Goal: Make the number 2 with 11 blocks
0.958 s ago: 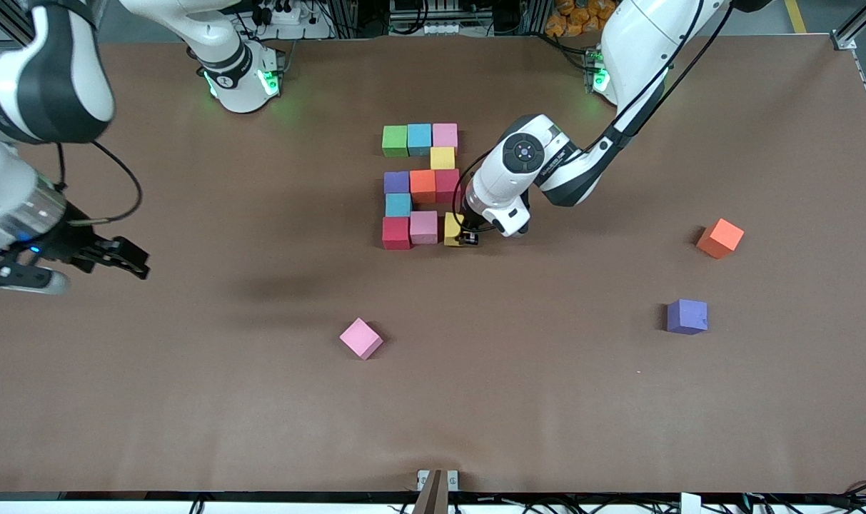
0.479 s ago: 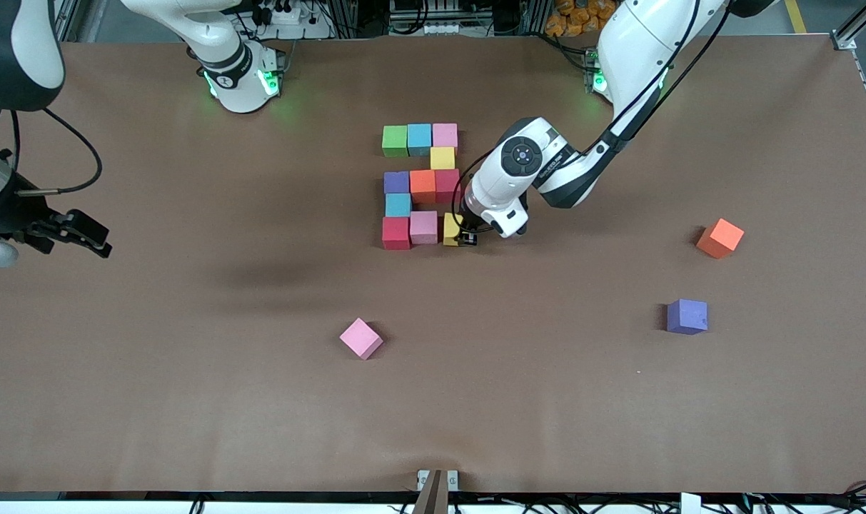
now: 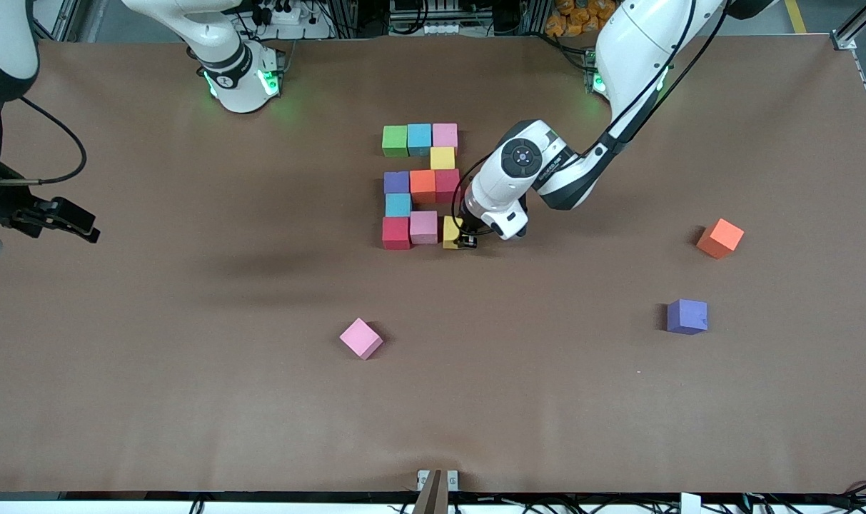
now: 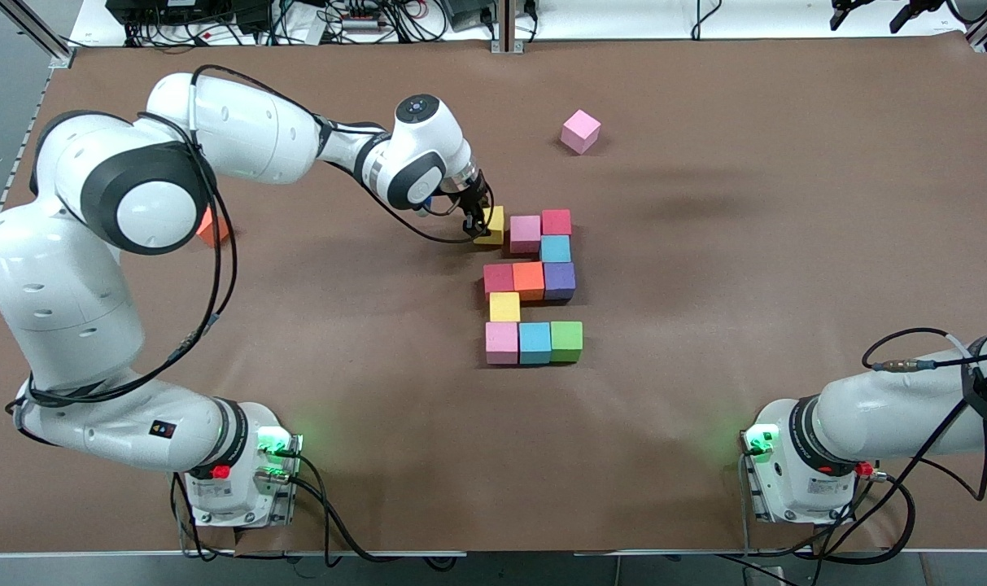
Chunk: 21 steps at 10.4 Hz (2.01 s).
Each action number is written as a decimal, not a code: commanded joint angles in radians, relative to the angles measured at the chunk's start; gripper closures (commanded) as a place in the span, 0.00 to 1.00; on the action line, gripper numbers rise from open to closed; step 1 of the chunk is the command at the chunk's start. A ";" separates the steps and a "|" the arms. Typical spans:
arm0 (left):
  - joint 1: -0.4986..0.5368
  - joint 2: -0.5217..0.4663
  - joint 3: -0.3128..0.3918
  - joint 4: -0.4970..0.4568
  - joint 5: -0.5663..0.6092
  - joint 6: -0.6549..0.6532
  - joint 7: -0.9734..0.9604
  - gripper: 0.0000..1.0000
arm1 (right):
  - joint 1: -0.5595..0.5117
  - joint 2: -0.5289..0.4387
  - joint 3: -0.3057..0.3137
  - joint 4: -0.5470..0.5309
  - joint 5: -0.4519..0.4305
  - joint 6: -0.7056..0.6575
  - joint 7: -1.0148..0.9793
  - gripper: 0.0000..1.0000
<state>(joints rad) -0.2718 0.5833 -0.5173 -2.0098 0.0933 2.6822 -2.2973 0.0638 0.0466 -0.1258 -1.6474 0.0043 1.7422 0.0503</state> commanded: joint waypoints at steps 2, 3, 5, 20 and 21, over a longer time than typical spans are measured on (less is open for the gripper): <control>-0.018 0.012 0.011 0.016 0.022 0.013 -0.036 0.58 | -0.030 0.013 0.025 0.054 0.010 -0.064 -0.009 0.00; -0.024 0.012 0.011 0.016 0.022 0.013 -0.037 0.58 | -0.030 0.013 0.025 0.054 0.010 -0.064 -0.009 0.00; -0.024 0.012 0.011 0.016 0.022 0.013 -0.037 0.58 | -0.030 0.015 0.023 0.054 0.013 -0.064 -0.010 0.00; -0.032 0.029 0.011 0.029 0.022 0.013 -0.037 0.50 | -0.035 0.058 0.023 0.138 0.013 -0.162 -0.013 0.00; -0.030 0.033 0.011 0.029 0.022 0.013 -0.037 0.32 | -0.033 0.058 0.023 0.138 0.013 -0.161 -0.013 0.00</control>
<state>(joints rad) -0.2899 0.6045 -0.5156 -1.9930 0.0933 2.6844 -2.3013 0.0599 0.0831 -0.1242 -1.5475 0.0051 1.6048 0.0503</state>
